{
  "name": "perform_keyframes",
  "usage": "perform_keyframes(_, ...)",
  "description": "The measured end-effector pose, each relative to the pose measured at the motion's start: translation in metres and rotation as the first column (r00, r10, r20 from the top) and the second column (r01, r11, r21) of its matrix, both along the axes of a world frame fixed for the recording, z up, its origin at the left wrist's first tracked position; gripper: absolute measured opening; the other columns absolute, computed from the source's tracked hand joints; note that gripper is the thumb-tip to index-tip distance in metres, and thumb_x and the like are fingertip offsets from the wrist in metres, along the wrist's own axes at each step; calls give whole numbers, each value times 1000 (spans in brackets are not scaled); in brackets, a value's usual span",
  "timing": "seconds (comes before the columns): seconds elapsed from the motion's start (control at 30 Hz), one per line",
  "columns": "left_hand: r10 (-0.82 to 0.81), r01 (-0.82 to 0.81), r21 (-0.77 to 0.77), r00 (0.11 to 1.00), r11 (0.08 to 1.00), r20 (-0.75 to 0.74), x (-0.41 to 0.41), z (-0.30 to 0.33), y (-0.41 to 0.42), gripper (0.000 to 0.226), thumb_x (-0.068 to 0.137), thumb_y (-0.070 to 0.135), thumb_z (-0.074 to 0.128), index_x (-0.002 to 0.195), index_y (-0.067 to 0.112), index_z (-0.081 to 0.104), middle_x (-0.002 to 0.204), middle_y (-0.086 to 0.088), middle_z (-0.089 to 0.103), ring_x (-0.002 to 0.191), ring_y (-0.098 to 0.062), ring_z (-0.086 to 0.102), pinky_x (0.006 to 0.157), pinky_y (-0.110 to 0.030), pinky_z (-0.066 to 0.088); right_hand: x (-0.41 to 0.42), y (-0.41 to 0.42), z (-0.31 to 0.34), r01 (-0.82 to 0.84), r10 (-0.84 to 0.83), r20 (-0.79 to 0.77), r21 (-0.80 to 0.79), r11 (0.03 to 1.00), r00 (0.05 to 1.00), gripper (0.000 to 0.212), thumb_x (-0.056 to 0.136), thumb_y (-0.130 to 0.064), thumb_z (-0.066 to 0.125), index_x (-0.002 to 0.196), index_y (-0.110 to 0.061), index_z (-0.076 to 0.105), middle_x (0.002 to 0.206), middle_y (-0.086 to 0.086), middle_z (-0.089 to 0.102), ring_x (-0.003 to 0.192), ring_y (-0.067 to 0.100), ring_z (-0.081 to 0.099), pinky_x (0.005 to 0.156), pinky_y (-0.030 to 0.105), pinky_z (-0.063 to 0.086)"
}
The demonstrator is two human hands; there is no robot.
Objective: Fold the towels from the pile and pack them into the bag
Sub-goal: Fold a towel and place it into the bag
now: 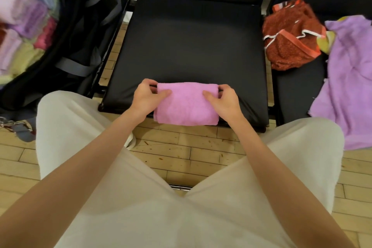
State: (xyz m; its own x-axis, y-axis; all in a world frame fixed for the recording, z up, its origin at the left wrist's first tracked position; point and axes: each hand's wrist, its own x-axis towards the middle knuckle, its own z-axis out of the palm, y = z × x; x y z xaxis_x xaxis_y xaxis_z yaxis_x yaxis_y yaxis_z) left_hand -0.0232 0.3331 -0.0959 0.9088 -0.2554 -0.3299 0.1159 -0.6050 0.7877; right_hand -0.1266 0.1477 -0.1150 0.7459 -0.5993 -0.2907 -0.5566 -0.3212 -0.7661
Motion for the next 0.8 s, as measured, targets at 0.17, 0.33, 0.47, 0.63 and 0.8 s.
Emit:
perform_keyframes(0.17,-54,17,246,988,969,146,4,-10,-3,48,79,46,72,104,8,59,92,-2,62,85,-18,61,71,-31,48,3,6,0,-71,17,-189,-281,957,982,48,87,-47,60,111,-7,54,111,10,53,85,23,56,68,32,44)
perform_keyframes(0.33,-55,5,412,992,911,109,-4,-12,-10,48,82,57,63,86,9,58,99,-12,62,88,-29,62,71,-36,49,-1,4,-2,-104,22,-271,-292,951,962,53,87,-53,56,110,-5,52,117,14,46,84,25,53,68,35,44)
perform_keyframes(0.47,-13,-14,433,998,901,60,-10,-12,-14,46,87,52,60,101,8,59,126,-16,46,113,-33,48,90,-40,43,3,9,1,-81,-1,-284,-279,957,959,49,90,-46,57,112,-3,53,122,16,44,100,31,55,79,38,47)
perform_keyframes(0.63,66,-89,398,995,913,71,-23,-3,-18,40,93,43,53,109,6,59,130,-17,43,117,-32,45,96,-39,40,7,42,8,3,-95,-188,-439,898,978,42,95,-36,53,121,-4,45,122,16,51,113,33,49,91,38,42)
perform_keyframes(0.8,215,-216,-36,976,976,-31,-7,15,14,43,96,36,50,120,-1,48,114,-13,56,105,-28,56,85,-34,46,28,70,28,75,-51,118,-208,975,992,34,97,-28,50,120,-4,41,103,7,58,91,24,62,71,30,50)
